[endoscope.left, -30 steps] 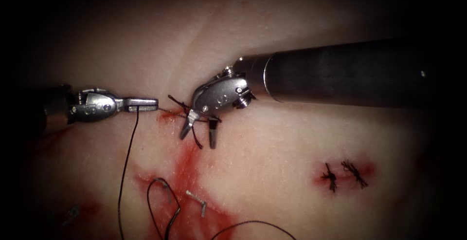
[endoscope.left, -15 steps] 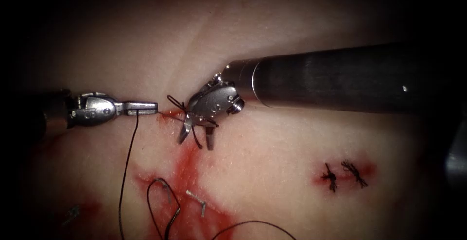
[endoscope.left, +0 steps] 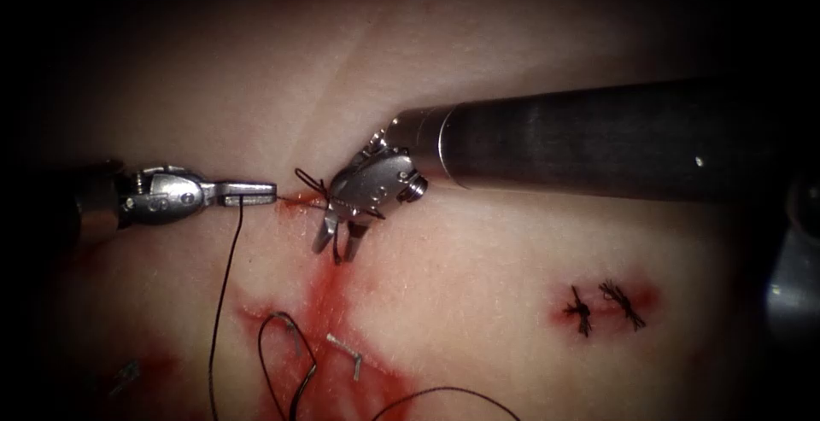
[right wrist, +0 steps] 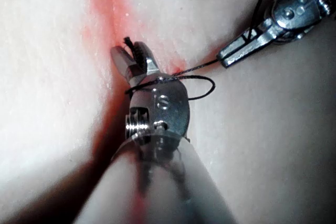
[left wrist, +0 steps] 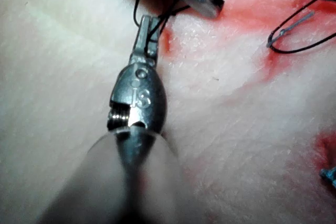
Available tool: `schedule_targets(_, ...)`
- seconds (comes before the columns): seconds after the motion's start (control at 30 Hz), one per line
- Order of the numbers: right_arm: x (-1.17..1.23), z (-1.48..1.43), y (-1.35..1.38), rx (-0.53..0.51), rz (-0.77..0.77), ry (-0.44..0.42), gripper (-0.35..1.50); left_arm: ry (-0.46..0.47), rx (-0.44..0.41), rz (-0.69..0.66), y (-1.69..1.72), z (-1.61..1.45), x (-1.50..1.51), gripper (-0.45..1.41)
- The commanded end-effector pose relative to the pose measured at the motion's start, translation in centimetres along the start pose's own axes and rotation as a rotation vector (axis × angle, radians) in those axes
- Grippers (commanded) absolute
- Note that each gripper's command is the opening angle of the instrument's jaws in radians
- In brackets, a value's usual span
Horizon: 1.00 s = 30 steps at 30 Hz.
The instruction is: Wound Closure
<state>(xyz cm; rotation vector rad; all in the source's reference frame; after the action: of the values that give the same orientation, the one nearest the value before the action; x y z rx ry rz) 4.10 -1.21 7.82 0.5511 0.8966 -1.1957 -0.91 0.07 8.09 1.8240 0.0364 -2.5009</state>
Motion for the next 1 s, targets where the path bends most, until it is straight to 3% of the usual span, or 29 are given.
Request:
schedule_targets(0.03, -0.03, 0.06, 0.06, 0.002, 0.001, 0.005, -0.35, 0.001, 0.001, 0.001, -0.01, 0.07, -0.05, -0.45)
schedule_targets(0.43, -0.05, -0.01, 0.08, -0.044, 0.031, 0.064, -0.35, -0.030, -0.014, 0.009, 0.30, 0.12, 0.01, -0.45)
schedule_targets(0.73, -0.09, -0.35, 0.11, -0.119, 0.132, 0.193, -0.35, -0.100, -0.072, 0.022, 0.83, 0.31, -0.10, -0.45)
schedule_targets(1.0, -0.23, -0.55, 0.23, -0.166, 0.219, 0.271, -0.35, -0.100, -0.126, 0.006, 1.30, 0.59, -0.03, -0.45)
